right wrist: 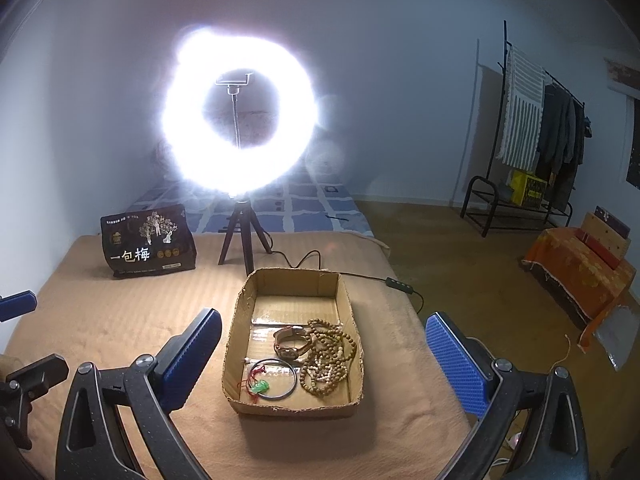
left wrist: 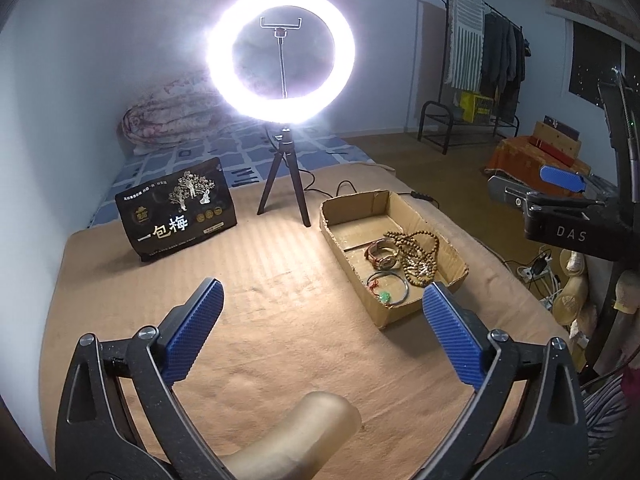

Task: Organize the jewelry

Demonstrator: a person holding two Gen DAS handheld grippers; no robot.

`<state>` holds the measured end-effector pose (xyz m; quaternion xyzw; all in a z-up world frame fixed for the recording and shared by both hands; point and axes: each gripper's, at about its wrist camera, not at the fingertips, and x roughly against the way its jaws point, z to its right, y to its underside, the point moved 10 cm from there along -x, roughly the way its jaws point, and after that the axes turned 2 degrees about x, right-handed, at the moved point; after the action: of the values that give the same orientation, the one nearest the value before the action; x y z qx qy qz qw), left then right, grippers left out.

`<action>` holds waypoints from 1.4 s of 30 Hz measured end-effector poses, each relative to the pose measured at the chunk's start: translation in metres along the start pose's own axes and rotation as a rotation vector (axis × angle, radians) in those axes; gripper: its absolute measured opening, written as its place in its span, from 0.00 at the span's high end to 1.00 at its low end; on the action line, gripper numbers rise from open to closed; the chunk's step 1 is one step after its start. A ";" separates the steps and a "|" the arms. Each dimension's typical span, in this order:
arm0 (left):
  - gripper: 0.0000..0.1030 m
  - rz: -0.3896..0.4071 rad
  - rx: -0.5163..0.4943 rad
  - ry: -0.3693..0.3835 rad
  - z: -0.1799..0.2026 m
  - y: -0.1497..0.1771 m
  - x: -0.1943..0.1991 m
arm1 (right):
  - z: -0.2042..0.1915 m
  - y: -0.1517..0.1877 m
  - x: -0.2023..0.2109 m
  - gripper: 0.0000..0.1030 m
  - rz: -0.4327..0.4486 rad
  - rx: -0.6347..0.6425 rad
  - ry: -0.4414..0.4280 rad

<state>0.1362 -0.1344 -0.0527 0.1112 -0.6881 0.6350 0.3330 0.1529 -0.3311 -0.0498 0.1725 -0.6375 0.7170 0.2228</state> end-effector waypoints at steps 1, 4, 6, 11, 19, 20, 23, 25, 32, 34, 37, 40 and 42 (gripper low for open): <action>0.01 0.001 -0.001 -0.004 0.000 0.000 0.000 | 0.000 0.000 0.000 0.00 0.000 0.004 0.004; 0.01 0.007 -0.008 -0.015 -0.001 0.000 0.000 | 0.000 0.002 -0.002 0.00 -0.003 0.003 0.003; 0.01 0.009 -0.011 -0.018 -0.001 0.000 0.000 | 0.000 0.002 -0.003 0.00 -0.006 0.003 0.001; 0.01 0.002 -0.022 -0.028 0.000 0.002 -0.003 | 0.000 0.002 -0.003 0.00 -0.004 0.005 0.004; 0.01 -0.001 -0.039 -0.035 0.000 0.003 -0.006 | 0.000 0.003 -0.004 0.00 -0.004 0.007 0.004; 0.01 -0.001 -0.042 -0.036 0.001 0.003 -0.006 | 0.000 0.003 -0.004 0.00 -0.003 0.007 0.004; 0.01 -0.002 -0.048 -0.042 0.000 0.004 -0.007 | 0.000 0.003 -0.004 0.00 -0.005 0.009 0.007; 0.01 -0.003 -0.049 -0.042 0.001 0.005 -0.007 | 0.000 0.003 -0.004 0.00 -0.005 0.009 0.007; 0.01 -0.002 -0.050 -0.044 0.001 0.005 -0.006 | 0.000 0.004 -0.006 0.00 -0.010 0.020 0.006; 0.01 0.000 -0.050 -0.045 0.001 0.005 -0.006 | 0.000 0.004 -0.006 0.00 -0.010 0.022 0.005; 0.01 0.001 -0.046 -0.047 -0.001 0.005 -0.006 | 0.000 0.005 -0.005 0.00 -0.011 0.025 0.004; 0.01 0.001 -0.044 -0.047 -0.002 0.006 -0.007 | 0.000 0.005 -0.005 0.00 -0.012 0.026 0.003; 0.01 0.002 -0.044 -0.051 -0.003 0.006 -0.006 | 0.000 0.005 -0.005 0.00 -0.013 0.026 0.004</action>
<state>0.1385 -0.1327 -0.0614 0.1192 -0.7102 0.6172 0.3170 0.1545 -0.3320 -0.0569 0.1782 -0.6265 0.7243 0.2263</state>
